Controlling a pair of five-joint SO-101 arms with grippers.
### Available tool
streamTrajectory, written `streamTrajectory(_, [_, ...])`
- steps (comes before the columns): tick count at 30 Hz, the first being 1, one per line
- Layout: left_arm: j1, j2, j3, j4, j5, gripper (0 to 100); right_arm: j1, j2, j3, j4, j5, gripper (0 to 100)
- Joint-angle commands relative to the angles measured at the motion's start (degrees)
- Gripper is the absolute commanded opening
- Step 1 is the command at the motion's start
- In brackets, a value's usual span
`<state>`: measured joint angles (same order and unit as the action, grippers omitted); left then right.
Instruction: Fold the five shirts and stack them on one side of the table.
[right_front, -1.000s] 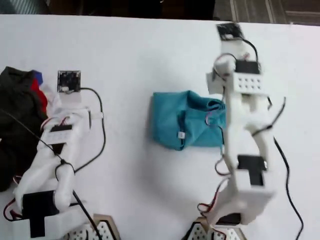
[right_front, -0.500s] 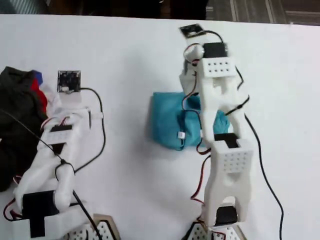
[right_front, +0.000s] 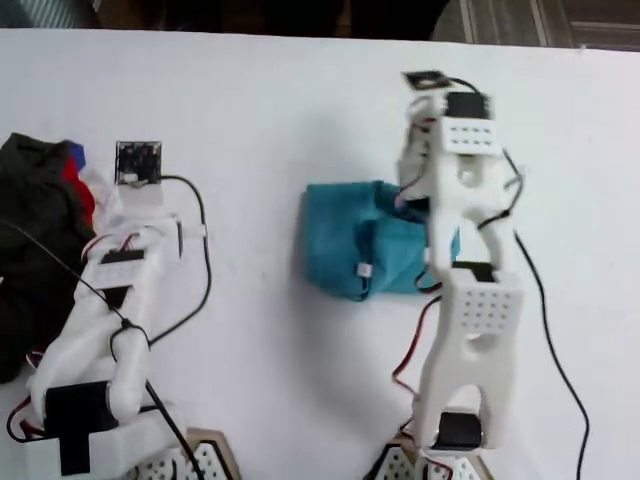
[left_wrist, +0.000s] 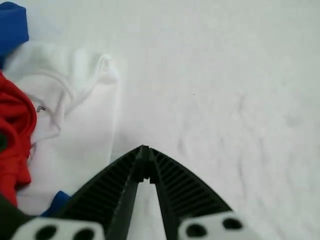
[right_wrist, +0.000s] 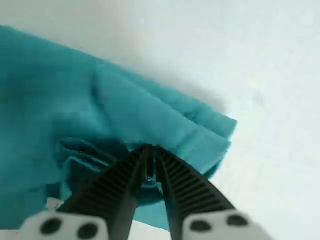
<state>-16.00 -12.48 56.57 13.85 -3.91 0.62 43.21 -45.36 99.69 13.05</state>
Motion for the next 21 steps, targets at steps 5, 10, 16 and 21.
streamTrajectory(5, [-0.09,-2.20,-0.57,-1.05,0.79,3,8.40,3.38,-15.03,-0.04,3.16,2.0])
streamTrajectory(10, [-0.09,-2.20,-0.57,-1.05,0.79,3,8.22,4.00,-23.65,1.45,5.80,2.0])
streamTrajectory(16, [-0.09,-2.20,-0.57,-1.05,0.79,3,4.09,-3.56,-17.05,1.63,5.98,2.0])
streamTrajectory(21, [-0.09,-2.20,-0.57,-1.05,0.79,3,-2.86,-10.24,-1.67,0.13,6.07,2.0])
